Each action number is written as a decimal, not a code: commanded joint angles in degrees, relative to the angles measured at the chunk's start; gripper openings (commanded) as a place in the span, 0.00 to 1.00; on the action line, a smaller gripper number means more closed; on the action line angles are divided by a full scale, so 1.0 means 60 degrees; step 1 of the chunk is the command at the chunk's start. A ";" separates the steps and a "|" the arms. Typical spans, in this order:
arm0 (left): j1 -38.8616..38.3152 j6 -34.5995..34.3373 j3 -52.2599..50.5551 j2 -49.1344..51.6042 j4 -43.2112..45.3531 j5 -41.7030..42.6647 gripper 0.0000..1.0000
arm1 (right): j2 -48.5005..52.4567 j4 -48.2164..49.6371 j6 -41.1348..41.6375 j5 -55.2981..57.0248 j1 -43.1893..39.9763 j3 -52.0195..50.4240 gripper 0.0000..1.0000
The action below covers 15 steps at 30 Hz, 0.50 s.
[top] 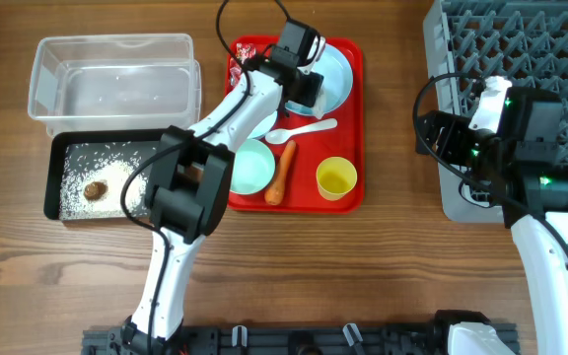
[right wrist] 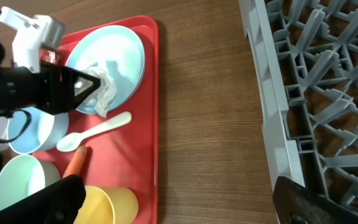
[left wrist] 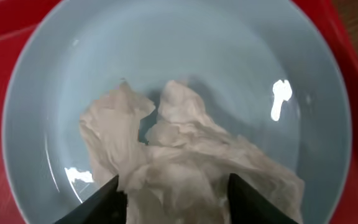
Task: Sort waste into correct bins and load items into the dishwasher rack
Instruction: 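Close the left gripper on the tissue and lift it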
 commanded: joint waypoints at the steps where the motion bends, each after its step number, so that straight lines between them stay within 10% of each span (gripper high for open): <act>1: -0.0036 0.0058 0.0011 0.0503 0.0018 -0.0084 0.31 | 0.0047 -0.0015 -0.0117 0.0164 0.0022 0.0215 1.00; 5: -0.0055 0.0055 0.0015 0.0499 0.0120 -0.0084 0.04 | 0.0047 -0.0015 -0.0113 0.0164 0.0022 0.0215 1.00; 15: -0.0051 -0.0073 0.0328 -0.0459 0.0157 0.0251 0.04 | 0.0047 -0.0018 -0.0120 0.0164 0.0022 0.0215 1.00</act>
